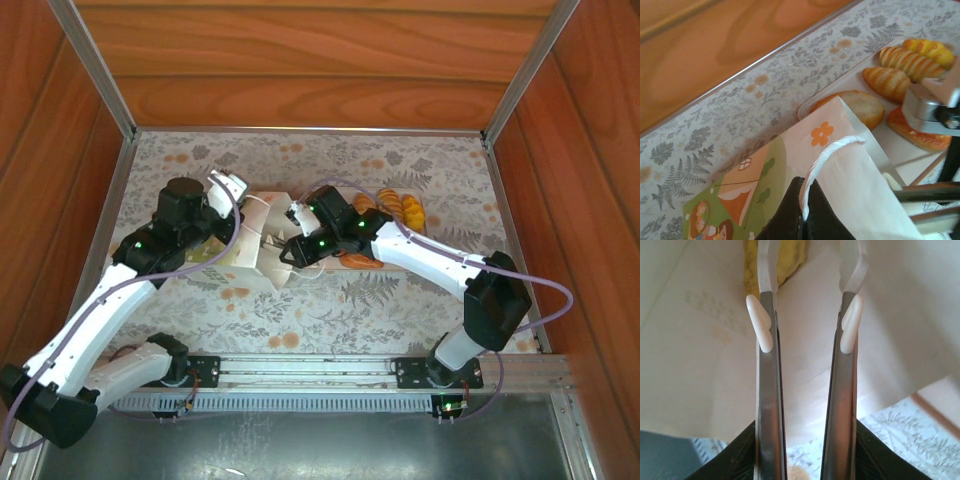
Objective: Take the fake bread out of the paper bag
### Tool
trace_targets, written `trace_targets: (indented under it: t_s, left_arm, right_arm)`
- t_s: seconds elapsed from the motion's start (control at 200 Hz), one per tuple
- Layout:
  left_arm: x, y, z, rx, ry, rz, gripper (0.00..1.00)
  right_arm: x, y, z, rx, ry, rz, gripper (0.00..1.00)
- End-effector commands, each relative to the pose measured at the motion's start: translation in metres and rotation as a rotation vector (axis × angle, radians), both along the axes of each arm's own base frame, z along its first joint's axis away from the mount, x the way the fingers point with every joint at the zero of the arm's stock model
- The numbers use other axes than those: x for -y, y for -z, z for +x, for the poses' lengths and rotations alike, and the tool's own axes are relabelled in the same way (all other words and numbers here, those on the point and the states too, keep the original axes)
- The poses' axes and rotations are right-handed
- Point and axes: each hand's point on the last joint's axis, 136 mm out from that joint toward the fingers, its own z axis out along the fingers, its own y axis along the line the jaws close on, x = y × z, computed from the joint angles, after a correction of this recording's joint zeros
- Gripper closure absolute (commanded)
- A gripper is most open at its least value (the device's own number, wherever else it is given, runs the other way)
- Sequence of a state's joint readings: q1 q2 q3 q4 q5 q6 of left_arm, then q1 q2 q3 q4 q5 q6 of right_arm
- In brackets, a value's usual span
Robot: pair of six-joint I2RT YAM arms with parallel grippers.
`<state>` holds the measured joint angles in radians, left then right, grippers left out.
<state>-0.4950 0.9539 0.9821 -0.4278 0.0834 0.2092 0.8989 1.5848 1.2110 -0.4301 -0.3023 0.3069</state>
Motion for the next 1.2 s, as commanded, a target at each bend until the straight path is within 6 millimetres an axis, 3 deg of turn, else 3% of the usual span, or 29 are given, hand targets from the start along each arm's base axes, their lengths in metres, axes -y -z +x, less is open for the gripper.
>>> trace_targets:
  t_s: [0.0,0.115,0.125,0.16,0.48,0.66,0.905,1.194]
  left_arm:
    - [-0.006,-0.011,-0.017,0.002,0.009,-0.027,1.00]
    - [-0.016,-0.013,-0.025,0.001,-0.035,-0.051,1.00]
    - [-0.017,-0.013,-0.026,0.002,-0.042,-0.054,1.00]
    - [-0.020,-0.014,-0.027,-0.001,-0.066,-0.072,1.00]
    - [-0.037,-0.008,-0.030,-0.035,-0.196,-0.155,1.00]
    - [-0.039,-0.007,-0.028,-0.050,-0.225,-0.175,1.00]
    - [-0.033,-0.005,-0.025,-0.068,-0.206,-0.167,1.00]
    - [-0.039,-0.001,-0.024,-0.057,-0.226,-0.139,1.00]
  right_arm:
    - [-0.030,-0.007,0.004,0.204,-0.095,0.043,0.59]
    - [-0.052,-0.007,-0.006,0.259,-0.117,0.042,0.59]
    - [-0.054,0.004,-0.006,0.250,-0.118,0.025,0.59]
    - [-0.061,0.011,-0.009,0.270,-0.118,0.023,0.59]
    - [-0.107,0.045,-0.036,0.414,-0.136,-0.015,0.59]
    - [-0.109,0.066,-0.032,0.377,-0.104,-0.086,0.57]
    - [-0.120,0.062,-0.027,0.293,-0.066,-0.042,0.53]
    - [-0.104,0.057,-0.017,0.195,0.065,-0.019,0.53]
